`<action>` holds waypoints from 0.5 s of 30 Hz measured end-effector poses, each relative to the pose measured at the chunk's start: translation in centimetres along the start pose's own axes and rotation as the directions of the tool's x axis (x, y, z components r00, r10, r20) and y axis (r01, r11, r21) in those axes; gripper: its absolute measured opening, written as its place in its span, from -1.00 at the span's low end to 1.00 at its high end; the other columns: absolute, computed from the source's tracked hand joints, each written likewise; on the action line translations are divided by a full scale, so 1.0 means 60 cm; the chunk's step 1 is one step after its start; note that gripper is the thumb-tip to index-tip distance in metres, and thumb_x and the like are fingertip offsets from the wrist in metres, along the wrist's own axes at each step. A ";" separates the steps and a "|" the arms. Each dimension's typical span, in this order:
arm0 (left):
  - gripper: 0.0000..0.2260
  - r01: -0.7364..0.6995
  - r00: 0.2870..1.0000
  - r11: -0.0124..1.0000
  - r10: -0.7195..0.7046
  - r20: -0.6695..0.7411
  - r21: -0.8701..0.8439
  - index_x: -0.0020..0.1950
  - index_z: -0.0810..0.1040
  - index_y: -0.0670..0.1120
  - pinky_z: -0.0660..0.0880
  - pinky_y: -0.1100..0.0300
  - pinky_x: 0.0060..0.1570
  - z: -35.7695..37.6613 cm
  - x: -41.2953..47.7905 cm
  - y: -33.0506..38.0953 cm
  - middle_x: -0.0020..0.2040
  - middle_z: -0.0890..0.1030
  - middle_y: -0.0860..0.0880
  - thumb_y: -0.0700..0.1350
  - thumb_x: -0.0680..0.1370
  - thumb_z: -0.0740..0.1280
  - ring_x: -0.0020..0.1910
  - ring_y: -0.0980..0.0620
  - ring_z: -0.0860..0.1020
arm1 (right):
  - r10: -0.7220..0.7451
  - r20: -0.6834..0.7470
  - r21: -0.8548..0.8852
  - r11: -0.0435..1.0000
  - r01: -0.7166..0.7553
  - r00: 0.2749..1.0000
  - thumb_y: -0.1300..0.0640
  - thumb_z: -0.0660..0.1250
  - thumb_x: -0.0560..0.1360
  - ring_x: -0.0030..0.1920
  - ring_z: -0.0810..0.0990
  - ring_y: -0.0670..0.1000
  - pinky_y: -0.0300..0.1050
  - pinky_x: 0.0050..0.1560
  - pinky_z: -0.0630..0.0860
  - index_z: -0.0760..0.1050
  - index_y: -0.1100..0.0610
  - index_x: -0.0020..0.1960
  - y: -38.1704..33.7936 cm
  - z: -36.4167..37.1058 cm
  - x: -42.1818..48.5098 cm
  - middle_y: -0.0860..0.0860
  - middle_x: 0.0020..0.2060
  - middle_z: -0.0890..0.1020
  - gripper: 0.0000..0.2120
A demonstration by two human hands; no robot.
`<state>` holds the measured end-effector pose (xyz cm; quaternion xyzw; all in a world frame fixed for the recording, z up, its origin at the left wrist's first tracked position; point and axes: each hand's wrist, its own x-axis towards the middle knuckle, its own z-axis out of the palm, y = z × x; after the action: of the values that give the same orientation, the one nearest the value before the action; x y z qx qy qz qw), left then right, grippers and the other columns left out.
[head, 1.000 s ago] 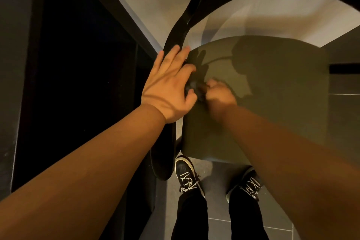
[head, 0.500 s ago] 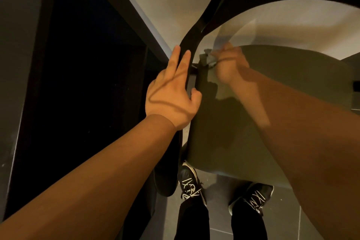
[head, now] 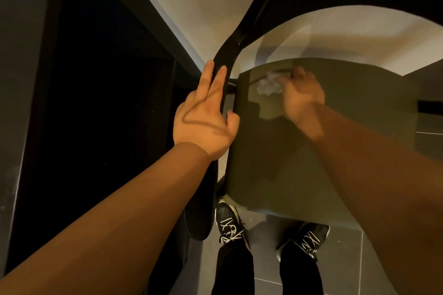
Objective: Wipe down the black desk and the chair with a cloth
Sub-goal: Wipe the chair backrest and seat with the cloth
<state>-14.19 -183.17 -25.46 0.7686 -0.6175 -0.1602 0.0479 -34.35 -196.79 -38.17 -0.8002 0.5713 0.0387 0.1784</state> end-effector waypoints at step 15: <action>-0.29 -0.057 0.997 0.997 0.060 -0.052 0.056 0.73 0.06 0.05 0.54 -0.03 0.07 0.008 0.005 -0.002 0.74 -0.01 -0.03 0.13 0.59 0.18 0.21 -0.09 0.55 | -0.172 0.276 0.121 0.982 0.144 0.946 0.02 0.21 0.65 0.30 0.48 0.27 0.05 0.23 0.49 0.37 -0.09 0.54 -0.073 0.067 -0.234 0.13 0.37 0.40 -0.55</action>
<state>-14.14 -183.35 -25.98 0.7553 -0.6423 -0.1211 0.0483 -34.51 -181.58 -37.15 -0.8196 0.4748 0.1106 0.3009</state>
